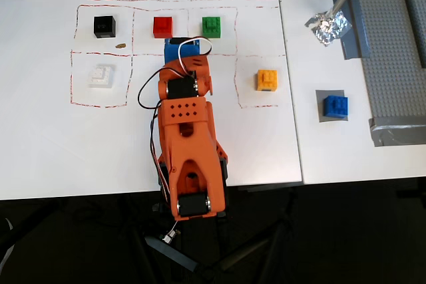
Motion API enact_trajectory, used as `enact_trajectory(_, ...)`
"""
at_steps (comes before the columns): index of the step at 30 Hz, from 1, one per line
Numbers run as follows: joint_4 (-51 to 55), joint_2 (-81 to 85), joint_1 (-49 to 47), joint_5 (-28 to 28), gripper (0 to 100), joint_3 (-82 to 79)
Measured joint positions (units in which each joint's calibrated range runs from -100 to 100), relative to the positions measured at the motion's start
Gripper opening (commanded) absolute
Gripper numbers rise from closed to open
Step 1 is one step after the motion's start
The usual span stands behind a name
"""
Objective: Grab the block and put it in the grey marker
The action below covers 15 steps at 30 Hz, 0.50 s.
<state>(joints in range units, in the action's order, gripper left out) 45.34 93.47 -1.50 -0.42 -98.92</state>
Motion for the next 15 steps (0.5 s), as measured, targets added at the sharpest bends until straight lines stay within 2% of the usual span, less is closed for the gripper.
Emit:
enact_trajectory(6, 5.8, 5.2, 0.0, 0.9, 0, 0.0)
enact_trajectory(15, 6.2, 5.2, 0.0, 1.1, 0, 0.0)
